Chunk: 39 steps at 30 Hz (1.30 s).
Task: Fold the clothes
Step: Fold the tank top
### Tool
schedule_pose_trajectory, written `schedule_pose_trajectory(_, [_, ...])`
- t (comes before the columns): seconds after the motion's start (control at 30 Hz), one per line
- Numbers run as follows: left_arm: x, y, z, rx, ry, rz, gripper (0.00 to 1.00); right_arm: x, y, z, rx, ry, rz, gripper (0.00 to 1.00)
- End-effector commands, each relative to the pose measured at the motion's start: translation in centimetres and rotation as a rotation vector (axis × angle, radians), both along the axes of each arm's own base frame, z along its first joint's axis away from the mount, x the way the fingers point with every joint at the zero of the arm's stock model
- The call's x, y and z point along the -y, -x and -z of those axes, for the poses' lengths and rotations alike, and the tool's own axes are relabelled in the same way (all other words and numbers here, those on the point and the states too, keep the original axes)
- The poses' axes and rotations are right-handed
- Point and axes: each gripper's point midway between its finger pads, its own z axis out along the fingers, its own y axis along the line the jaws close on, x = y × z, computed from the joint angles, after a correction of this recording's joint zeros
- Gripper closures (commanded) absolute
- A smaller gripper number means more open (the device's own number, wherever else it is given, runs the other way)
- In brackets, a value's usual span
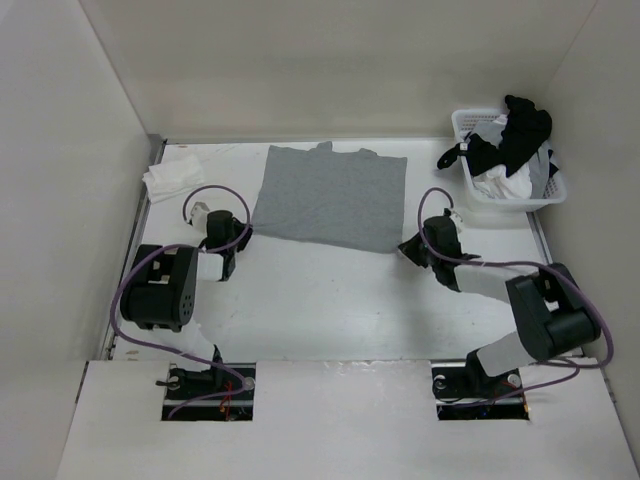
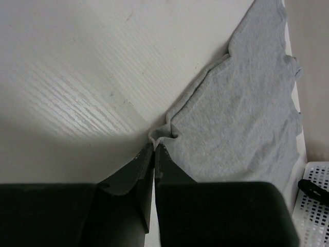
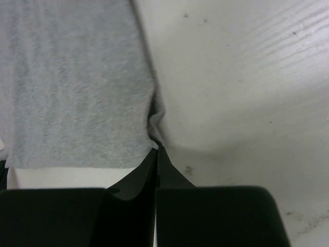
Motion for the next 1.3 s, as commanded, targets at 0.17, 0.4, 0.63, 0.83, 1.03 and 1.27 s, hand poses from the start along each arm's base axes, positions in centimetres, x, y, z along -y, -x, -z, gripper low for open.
schedule_pose_trajectory(0.17, [-0.7,4.2,-16.0,0.352,-0.011,0.002,1.0,0.0,2.7,-16.4,0.391,0.092,-0.048,1.0])
schedule_pose_trajectory(0.4, [-2.4,14.7,-35.5,0.726,-0.086,-0.013,1.0,2.4,11.3,-33.2,0.686,0.086,-0.07,1.0])
schedule_pose_trajectory(0.63, [-3.0,20.2,-42.3,0.83,-0.139,-0.01,1.0,3.6,16.7,-41.4,0.801,0.024,-0.131,1.0])
schedule_pose_trajectory(0.83, [-2.1,14.8,-35.1,0.628,-0.152,0.028,1.0,0.0,13.3,-37.6,0.716,0.119,-0.196,1.0])
schedule_pose_trajectory(1.03, [-2.7,7.4,-24.8,0.374,-0.187,0.015,1.0,-2.7,3.8,-27.8,0.505,0.079,-0.246,1.0])
schedule_pose_trajectory(1.27, [-2.9,-6.2,-15.8,0.167,-0.232,0.002,1.0,-2.7,-10.8,-19.7,0.318,0.065,-0.203,1.0])
